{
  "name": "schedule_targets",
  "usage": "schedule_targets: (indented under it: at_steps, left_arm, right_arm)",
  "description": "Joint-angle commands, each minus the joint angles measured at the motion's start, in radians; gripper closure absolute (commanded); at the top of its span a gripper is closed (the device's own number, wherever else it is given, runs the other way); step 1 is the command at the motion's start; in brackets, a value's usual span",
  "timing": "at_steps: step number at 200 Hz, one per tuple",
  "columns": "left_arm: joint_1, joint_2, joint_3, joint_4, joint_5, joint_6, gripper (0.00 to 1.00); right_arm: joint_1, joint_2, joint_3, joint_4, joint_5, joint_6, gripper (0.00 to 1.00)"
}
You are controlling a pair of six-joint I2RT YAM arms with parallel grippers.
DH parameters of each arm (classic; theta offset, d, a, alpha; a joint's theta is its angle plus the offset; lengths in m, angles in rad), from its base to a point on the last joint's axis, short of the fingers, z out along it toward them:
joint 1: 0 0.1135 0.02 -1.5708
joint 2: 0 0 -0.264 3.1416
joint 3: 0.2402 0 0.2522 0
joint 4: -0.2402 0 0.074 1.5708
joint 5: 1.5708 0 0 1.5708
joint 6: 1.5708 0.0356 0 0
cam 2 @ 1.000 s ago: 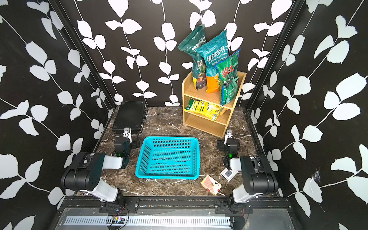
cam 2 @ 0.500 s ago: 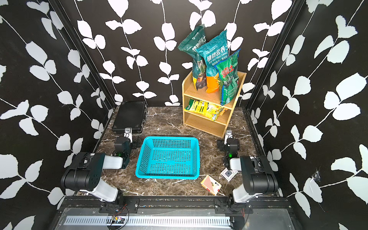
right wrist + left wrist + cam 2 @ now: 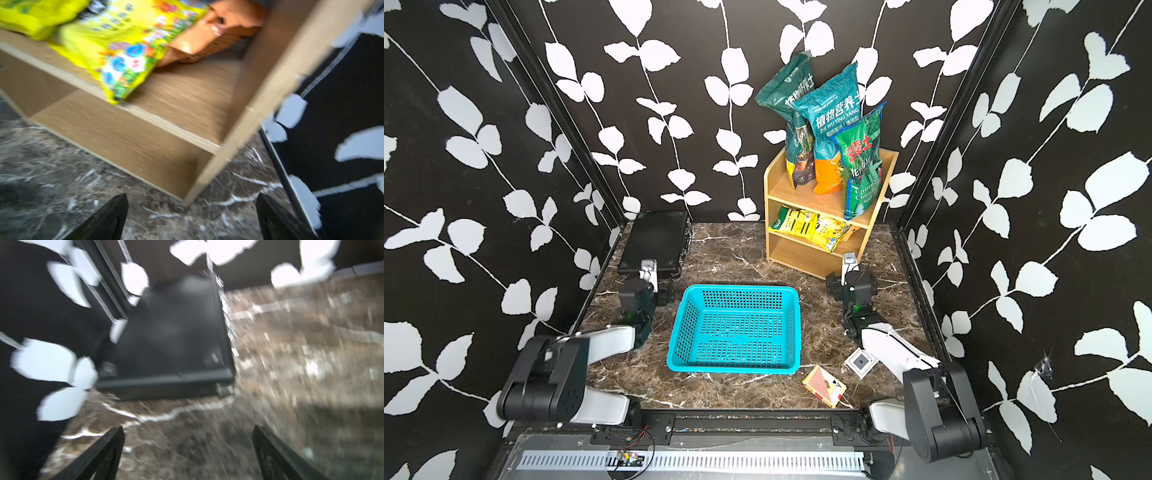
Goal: Take down the fertilizer bag from the shelf
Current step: Pick up the fertilizer bag from the shelf.
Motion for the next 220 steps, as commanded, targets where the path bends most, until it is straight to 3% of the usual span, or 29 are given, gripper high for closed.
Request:
schedule_targets:
  at_steps: [1,26,43,53,66,81,100,113,126,138,161,199,212,220]
  left_arm:
    - [-0.001,-0.116,0.099,-0.267,-0.221,-0.129,0.01]
    - [-0.002,-0.276,0.107,-0.353,-0.286,-0.15,0.01]
    - [-0.002,-0.405,0.092,-0.405,-0.27,-0.292,0.01]
    - [-0.001,-0.456,0.091,-0.433,-0.212,-0.335,0.01]
    - [-0.001,-0.487,0.107,-0.426,-0.044,-0.321,0.01]
    - [-0.002,-0.5,0.163,-0.453,0.162,-0.297,0.01]
    - [-0.001,-0.526,0.299,-0.643,0.138,-0.444,0.01]
    - [-0.001,-0.542,0.427,-0.839,0.102,-0.572,0.01]
    - [0.0,-0.549,0.549,-0.959,0.146,-0.632,0.01]
    - [0.0,-0.55,0.655,-0.979,0.233,-0.597,0.01]
    - [0.0,-0.551,0.834,-1.009,0.357,-0.476,0.01]
    - [0.0,-0.519,1.023,-1.167,0.272,-0.352,0.01]
    - [0.0,-0.511,1.019,-1.21,0.219,-0.351,0.01]
    - [0.023,-0.511,0.988,-1.204,0.244,-0.361,0.01]
  right_arm:
    - [0.019,-0.078,0.042,-0.208,0.087,0.05,0.01]
    - [0.048,-0.266,-0.022,-0.201,0.117,0.089,0.01]
    - [0.048,-0.406,-0.036,-0.259,0.113,0.162,0.01]
    - [0.045,-0.464,0.011,-0.374,0.076,0.189,0.01]
    - [0.043,-0.499,0.096,-0.519,-0.017,0.151,0.01]
    - [0.043,-0.539,0.15,-0.568,0.037,0.204,0.01]
    - [0.039,-0.625,0.167,-0.597,0.154,0.35,0.0]
    - [0.028,-0.705,0.129,-0.551,0.032,0.399,0.0]
    - [0.027,-0.77,0.082,-0.476,-0.148,0.388,0.0]
    - [0.026,-0.794,0.089,-0.484,-0.191,0.379,0.0]
    - [0.023,-0.803,0.151,-0.538,-0.139,0.354,0.0]
    - [0.023,-0.708,0.363,-0.627,-0.192,0.354,0.0]
    - [0.023,-0.604,0.504,-0.729,-0.231,0.361,0.0]
    - [0.023,-0.527,0.597,-0.805,-0.26,0.366,0.0]
